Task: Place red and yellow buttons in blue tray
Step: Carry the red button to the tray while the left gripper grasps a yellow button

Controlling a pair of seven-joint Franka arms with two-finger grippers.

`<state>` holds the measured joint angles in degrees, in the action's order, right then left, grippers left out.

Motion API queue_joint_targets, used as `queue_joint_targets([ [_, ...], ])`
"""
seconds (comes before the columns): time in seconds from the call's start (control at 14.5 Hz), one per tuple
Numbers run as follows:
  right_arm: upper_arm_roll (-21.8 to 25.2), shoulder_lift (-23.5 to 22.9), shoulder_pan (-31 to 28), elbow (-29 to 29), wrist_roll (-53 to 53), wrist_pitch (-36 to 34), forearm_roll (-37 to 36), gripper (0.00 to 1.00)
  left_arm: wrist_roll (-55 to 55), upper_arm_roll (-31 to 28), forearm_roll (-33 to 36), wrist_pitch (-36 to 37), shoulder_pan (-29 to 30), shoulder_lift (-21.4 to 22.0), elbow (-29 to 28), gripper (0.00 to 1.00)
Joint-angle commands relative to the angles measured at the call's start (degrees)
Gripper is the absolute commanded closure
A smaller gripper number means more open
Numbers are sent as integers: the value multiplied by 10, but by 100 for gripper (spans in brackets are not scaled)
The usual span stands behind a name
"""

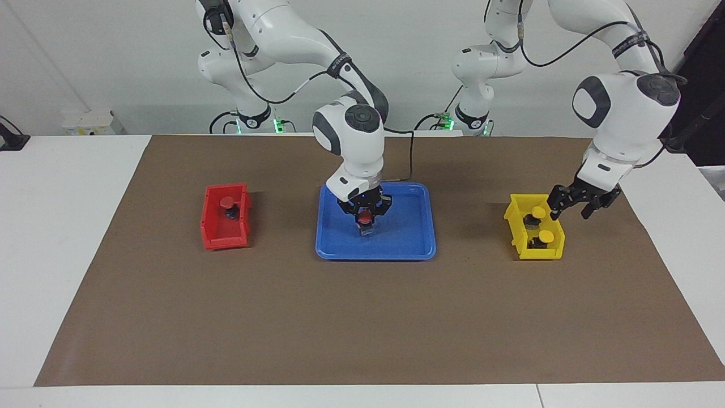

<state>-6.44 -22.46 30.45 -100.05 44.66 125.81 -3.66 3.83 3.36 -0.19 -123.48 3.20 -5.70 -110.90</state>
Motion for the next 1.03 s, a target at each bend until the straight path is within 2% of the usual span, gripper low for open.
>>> queue_joint_targets([
  [0.0, 1, 8, 1, -30, 15, 36, -10, 68, 2, 2, -3, -50, 2, -5, -33, 30],
  [0.07, 1, 6, 4, -34, 17, 40, -11, 67, 2, 2, -3, -69, 2, -6, -49, 30],
  [0.28, 3, 7, 2, -17, 17, 14, -29, 36, 4, 2, -3, -103, 3, -7, -87, 30],
  [0.41, 5, 15, -10, 22, 9, -35, -37, 33, 3, 2, -3, -111, 3, -7, -100, 30],
  [0.55, 3, 57, -50, 28, -26, -73, -39, 32, 2, 2, -3, -113, 3, -8, -108, 30],
  [0.62, 3, 84, -73, 22, -66, -94, -36, 31, 1, 2, -3, -123, 3, -12, -108, 33],
  [0.69, 3, 114, -100, 15, -122, -132, -29, 30, -4, 2, -3, -133, 2, -20, -107, 63],
  [0.76, 2, 138, -124, 5, -163, -164, -28, 30, -11, 2, -3, -136, 2, -23, -107, 98],
  [0.89, 3, 208, -171, -62, -241, -181, -1, 30, -11, 2, -3, -94, 2, -27, -70, 99],
  [0.96, 3, 245, -204, -109, -294, -174, 12, 30, -14, 2, -3, -27, 1, -25, -26, 99],
])
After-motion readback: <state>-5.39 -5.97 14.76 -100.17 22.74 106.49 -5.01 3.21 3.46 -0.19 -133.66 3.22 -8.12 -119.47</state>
